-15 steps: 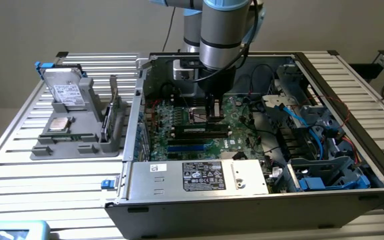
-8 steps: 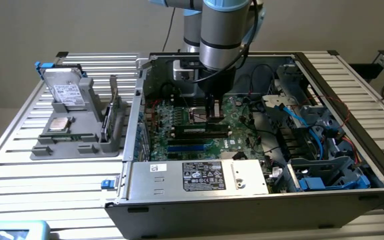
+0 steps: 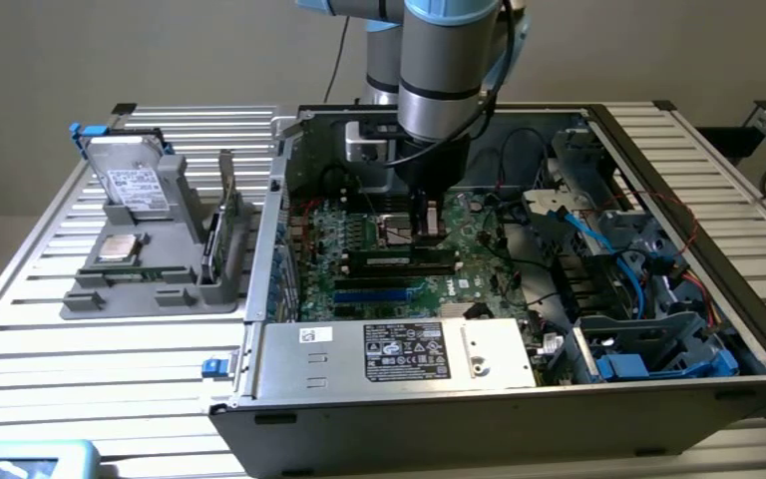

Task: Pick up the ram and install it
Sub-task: 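Insert the ram into the slot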

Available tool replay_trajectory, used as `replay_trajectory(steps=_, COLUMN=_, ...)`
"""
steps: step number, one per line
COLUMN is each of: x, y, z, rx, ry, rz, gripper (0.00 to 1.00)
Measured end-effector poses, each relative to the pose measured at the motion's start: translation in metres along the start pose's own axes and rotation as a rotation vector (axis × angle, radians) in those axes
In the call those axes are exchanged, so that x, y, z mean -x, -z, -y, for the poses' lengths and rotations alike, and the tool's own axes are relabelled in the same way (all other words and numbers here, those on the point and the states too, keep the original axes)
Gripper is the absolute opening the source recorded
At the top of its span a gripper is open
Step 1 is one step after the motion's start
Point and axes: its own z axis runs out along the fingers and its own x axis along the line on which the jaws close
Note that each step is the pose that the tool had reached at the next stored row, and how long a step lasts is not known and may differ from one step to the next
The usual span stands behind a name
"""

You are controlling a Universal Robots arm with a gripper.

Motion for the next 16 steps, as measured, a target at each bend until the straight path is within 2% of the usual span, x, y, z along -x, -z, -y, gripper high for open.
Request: replay_trajectory(steps=16, x=0.0001, y=-0.0013, z=0.0, rx=-0.0005, ry=0.001, rz=0.0001, gripper=0.12)
